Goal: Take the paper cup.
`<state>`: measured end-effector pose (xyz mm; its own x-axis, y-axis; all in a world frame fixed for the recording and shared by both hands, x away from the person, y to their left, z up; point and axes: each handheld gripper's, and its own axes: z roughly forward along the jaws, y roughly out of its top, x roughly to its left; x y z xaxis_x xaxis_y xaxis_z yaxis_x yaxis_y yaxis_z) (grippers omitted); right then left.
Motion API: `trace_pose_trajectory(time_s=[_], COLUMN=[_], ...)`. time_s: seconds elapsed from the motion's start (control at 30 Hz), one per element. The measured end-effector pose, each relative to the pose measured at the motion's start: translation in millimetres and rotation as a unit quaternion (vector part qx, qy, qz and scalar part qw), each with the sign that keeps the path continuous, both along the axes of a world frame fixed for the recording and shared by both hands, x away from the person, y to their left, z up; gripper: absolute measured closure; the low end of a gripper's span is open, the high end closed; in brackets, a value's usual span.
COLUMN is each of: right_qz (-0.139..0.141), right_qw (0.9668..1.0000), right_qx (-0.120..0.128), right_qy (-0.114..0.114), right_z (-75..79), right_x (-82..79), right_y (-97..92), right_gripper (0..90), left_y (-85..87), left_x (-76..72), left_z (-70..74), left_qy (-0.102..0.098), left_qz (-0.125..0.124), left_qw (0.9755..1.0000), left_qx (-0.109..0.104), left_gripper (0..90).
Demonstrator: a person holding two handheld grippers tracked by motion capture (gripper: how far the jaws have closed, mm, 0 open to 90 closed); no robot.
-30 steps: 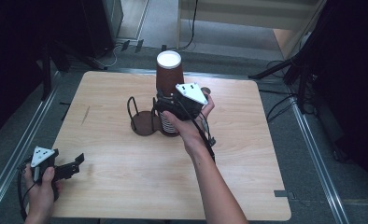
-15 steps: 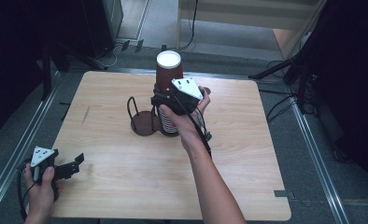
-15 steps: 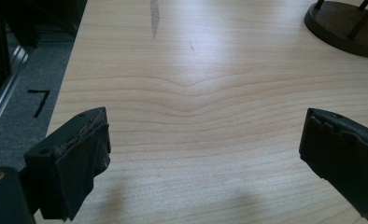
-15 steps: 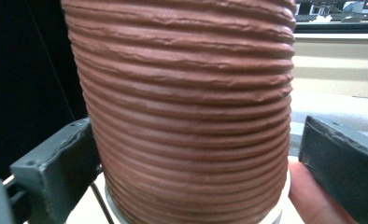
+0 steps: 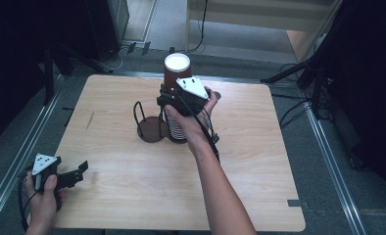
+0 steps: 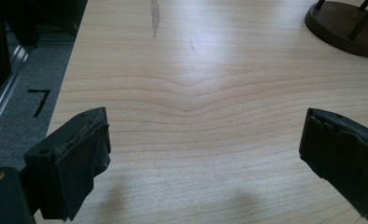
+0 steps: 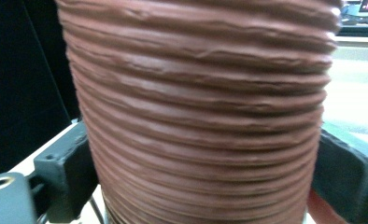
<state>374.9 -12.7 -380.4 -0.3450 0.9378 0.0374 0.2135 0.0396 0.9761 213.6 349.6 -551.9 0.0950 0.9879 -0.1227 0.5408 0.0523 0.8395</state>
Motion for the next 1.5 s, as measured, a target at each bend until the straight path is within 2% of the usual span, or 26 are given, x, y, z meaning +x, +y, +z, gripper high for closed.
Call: trace_pose_trajectory(time_s=[0.2,0.4,0.77,0.87,1.07,1.3,1.47,1.5], right_qz=[-0.011,-0.016,-0.018,-0.017,-0.02,-0.019,-0.018,-0.019], right_qw=[0.9999,0.9998,0.9997,0.9995,0.9992,0.9984,0.998,0.9978], right_qx=[-0.003,0.006,0.01,-0.001,0.002,0.02,0.019,0.012], right_qy=[-0.003,-0.006,-0.014,-0.028,-0.034,-0.049,-0.059,-0.062], right_z=[1.0,6.1,31.6,42.2,56.6,80.1,87.0,89.2], right_x=[-1.4,-2.2,-4.1,-5.1,-4.9,-7.6,-11.1,-13.3], right_y=[2.5,3.9,8.6,13.7,15.8,12.9,9.5,7.4], right_gripper=[8.1,9.0,9.2,9.1,9.1,9.1,9.1,9.0], left_y=[0.2,0.4,-0.3,-0.5,-0.4,-0.3,-0.4,-0.6], left_x=[-0.1,-0.6,-1.5,-1.6,-1.6,-1.8,-1.8,-1.8], left_z=[-0.2,-0.4,-0.2,-0.2,-0.1,0.0,0.0,0.0], left_qy=[-0.001,0.0,-0.004,-0.004,-0.004,-0.004,-0.004,-0.004], left_qz=[0.001,0.002,0.0,0.001,-0.001,-0.001,-0.002,-0.001], left_qw=[1.0,1.0,1.0,1.0,1.0,1.0,1.0,1.0], left_qx=[-0.002,-0.003,-0.001,-0.001,0.0,-0.001,0.001,0.001], left_gripper=[2.7,2.7,2.7,2.7,2.7,2.7,2.7,2.7])
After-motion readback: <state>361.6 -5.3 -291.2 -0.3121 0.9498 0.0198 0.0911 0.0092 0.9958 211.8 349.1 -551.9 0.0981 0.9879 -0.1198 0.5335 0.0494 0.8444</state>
